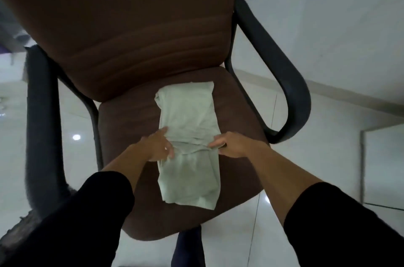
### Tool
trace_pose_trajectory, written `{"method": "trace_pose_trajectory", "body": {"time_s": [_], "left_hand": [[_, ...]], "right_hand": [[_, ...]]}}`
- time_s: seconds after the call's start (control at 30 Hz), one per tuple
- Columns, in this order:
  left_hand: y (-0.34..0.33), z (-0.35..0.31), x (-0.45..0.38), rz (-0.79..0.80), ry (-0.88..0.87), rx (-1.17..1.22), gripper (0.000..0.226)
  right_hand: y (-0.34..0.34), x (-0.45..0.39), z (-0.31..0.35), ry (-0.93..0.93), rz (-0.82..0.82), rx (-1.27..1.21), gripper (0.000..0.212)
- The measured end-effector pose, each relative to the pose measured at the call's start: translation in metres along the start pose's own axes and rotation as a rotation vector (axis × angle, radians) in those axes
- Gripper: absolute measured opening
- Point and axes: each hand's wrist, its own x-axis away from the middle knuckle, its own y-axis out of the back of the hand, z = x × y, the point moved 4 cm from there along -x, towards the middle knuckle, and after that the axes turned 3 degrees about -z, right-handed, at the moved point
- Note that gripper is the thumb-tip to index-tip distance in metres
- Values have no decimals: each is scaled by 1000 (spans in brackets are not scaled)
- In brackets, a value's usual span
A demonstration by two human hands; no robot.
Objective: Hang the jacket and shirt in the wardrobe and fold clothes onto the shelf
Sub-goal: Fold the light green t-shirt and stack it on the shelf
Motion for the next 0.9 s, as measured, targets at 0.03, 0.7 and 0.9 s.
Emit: {"method": "trace_pose_trajectory", "body": {"time_s": [0.03,0.7,0.9], "left_hand": [[3,2,-1,-71,-5,37,21],[151,39,-142,-598,296,792,44],[150,43,-162,-443,198,580,74]], "right_hand": [[4,-5,-3,-18,-56,-6,36],[124,-159,-9,-319,-688,-711,71],[132,-185,-14,-391,-578,-324,61]]}}
